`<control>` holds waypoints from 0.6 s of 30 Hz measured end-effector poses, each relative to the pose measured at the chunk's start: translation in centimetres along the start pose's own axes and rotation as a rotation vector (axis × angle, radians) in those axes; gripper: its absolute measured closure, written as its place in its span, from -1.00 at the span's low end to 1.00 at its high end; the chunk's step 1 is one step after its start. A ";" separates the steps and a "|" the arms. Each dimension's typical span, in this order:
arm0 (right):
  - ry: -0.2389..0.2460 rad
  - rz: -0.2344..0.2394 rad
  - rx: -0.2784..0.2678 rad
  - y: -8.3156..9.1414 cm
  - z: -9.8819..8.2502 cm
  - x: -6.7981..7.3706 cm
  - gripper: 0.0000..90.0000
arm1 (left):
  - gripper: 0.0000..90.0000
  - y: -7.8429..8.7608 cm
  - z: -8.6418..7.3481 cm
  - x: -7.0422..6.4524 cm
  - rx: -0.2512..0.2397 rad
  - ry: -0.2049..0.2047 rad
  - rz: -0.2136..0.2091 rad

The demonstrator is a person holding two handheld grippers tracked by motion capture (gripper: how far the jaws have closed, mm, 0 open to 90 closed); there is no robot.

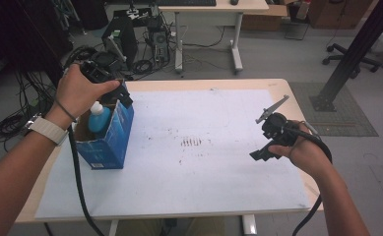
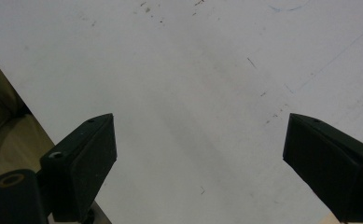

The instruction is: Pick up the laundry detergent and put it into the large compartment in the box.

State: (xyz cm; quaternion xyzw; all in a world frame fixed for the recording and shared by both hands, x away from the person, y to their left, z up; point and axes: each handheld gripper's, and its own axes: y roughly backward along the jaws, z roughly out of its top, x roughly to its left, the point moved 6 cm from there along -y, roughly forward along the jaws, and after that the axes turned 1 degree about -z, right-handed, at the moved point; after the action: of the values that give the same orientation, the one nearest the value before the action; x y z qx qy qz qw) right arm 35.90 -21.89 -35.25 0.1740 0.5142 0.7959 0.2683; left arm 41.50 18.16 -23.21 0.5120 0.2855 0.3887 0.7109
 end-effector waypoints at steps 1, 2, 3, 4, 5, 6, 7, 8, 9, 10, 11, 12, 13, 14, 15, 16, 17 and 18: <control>0.000 -0.001 0.001 0.0 0.0 0.0 -0.78 | -0.69 0.0 0.0 -0.2 0.005 -0.006 -0.005; -0.001 -0.001 0.001 0.0 0.0 0.0 -0.78 | -0.68 0.0 0.0 -0.3 0.008 -0.011 -0.011; 0.000 -0.002 0.001 0.0 0.1 0.0 -0.78 | -0.68 0.0 0.0 -0.4 0.008 -0.014 -0.013; -0.001 -0.002 0.001 0.0 0.1 0.0 -0.78 | -0.68 0.0 0.1 -0.4 0.011 -0.020 -0.015; 0.001 -0.003 0.001 0.0 0.1 0.0 -0.78 | -0.68 -0.1 0.1 -0.6 0.013 -0.024 -0.017; 0.000 -0.003 0.002 0.0 0.1 0.0 -0.78 | -0.68 -0.1 0.1 -0.7 0.016 -0.029 -0.019; 0.000 -0.002 0.003 0.1 0.1 0.0 -0.78 | -0.68 -0.1 0.1 -0.8 0.019 -0.035 -0.022; -0.001 -0.001 0.002 0.1 0.1 0.1 -0.78 | -0.68 -0.2 0.1 -0.9 0.021 -0.043 -0.024; 0.001 -0.003 0.001 0.1 0.2 0.0 -0.78 | -0.69 -0.2 0.2 -1.1 0.025 -0.050 -0.029; 0.001 -0.003 0.001 0.1 0.2 0.0 -0.78 | -0.69 -0.2 0.2 -1.3 0.027 -0.057 -0.032; 0.001 -0.004 -0.001 0.1 0.2 0.0 -0.78 | -0.69 -0.2 0.3 -1.5 0.030 -0.065 -0.036; 0.002 -0.004 0.001 0.1 0.2 0.0 -0.78 | -0.69 -0.3 0.3 -1.6 0.031 -0.074 -0.039; 0.002 -0.004 0.002 0.2 0.2 0.0 -0.78 | -0.69 -0.3 0.4 -1.8 0.035 -0.082 -0.044; 0.001 -0.005 0.001 0.3 0.3 0.0 -0.78 | -0.69 -0.3 0.4 -2.0 0.038 -0.086 -0.047; 0.002 -0.005 0.000 0.3 0.3 0.0 -0.78 | -0.69 -0.3 0.5 -2.1 0.037 -0.094 -0.049; 0.003 -0.007 -0.001 0.4 0.3 0.0 -0.78 | -0.69 -0.3 0.5 -2.2 0.038 -0.100 -0.052; 0.003 -0.008 -0.002 0.4 0.3 0.0 -0.78 | -0.69 -0.3 0.6 -2.4 0.040 -0.108 -0.061; 0.003 -0.009 -0.003 0.5 0.3 -0.1 -0.78 | -0.69 -0.3 0.6 -2.5 0.040 -0.114 -0.069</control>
State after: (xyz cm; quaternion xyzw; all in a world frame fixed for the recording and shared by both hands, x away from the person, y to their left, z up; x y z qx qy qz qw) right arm 36.01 -21.86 -34.67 0.1702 0.5140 0.7958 0.2713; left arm 40.74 15.66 -23.32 0.5374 0.2697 0.3281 0.7285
